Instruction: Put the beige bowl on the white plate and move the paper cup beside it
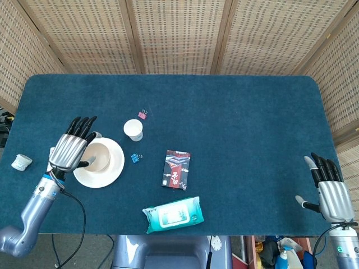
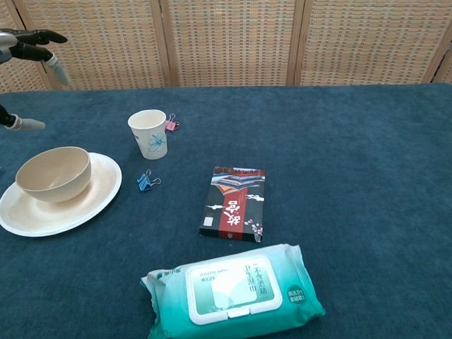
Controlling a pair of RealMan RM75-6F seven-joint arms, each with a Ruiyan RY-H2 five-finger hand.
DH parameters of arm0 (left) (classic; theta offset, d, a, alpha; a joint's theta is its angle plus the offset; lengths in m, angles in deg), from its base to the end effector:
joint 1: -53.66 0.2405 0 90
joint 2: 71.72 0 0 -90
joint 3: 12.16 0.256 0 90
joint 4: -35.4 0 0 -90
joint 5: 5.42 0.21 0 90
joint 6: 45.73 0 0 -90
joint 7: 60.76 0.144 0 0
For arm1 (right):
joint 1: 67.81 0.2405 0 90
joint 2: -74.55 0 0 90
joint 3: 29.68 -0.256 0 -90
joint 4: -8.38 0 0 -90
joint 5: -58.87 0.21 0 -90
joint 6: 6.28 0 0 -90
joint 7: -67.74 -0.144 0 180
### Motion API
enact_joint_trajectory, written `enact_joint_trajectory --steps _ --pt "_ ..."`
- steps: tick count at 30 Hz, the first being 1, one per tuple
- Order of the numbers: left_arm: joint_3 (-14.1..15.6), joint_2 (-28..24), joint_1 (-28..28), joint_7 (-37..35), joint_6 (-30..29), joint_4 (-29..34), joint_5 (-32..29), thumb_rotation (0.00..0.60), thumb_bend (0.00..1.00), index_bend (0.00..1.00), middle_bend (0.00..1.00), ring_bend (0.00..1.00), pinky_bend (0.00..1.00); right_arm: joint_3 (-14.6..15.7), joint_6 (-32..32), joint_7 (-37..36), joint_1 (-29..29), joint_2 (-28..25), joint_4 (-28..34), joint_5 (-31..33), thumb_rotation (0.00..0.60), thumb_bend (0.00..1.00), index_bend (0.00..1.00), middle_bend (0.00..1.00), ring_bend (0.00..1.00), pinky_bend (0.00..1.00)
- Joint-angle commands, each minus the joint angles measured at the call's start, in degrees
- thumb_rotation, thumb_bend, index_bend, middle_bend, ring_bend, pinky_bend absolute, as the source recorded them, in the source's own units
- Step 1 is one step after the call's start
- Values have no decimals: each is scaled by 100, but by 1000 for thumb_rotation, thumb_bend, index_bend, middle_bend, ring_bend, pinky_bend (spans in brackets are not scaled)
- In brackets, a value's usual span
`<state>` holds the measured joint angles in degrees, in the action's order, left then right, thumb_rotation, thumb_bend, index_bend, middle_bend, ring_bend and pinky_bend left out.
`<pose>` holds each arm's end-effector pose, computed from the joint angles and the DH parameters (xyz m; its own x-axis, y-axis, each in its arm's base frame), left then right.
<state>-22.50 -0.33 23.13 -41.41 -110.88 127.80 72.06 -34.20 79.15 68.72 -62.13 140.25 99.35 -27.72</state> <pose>-0.2015 0.3211 0.0962 0.5715 0.0067 0.8206 0.7771 -0.3256 -0.5386 -0.3065 -0.1916 0.1568 0.4055 0.0386 0.9133 -0.9129 -0.0326 0.4068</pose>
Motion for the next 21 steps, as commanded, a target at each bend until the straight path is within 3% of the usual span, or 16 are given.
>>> enact_joint_trajectory --steps 1,10,21 --pt "-197 33 -256 300 303 -2 -409 600 216 351 0 0 0 2 -13 -21 2 -5 0 5 600 121 0 0 0 0" --pt "-420 705 -932 1135 912 -630 -1434 600 242 419 0 0 0 -44 -59 -306 -4 -69 -53 115 600 121 0 0 0 0" --pt "-401 1585 -1513 1572 1125 -1497 -1941 600 281 463 0 0 0 -92 -159 -691 24 -105 -159 207 600 121 0 0 0 0"
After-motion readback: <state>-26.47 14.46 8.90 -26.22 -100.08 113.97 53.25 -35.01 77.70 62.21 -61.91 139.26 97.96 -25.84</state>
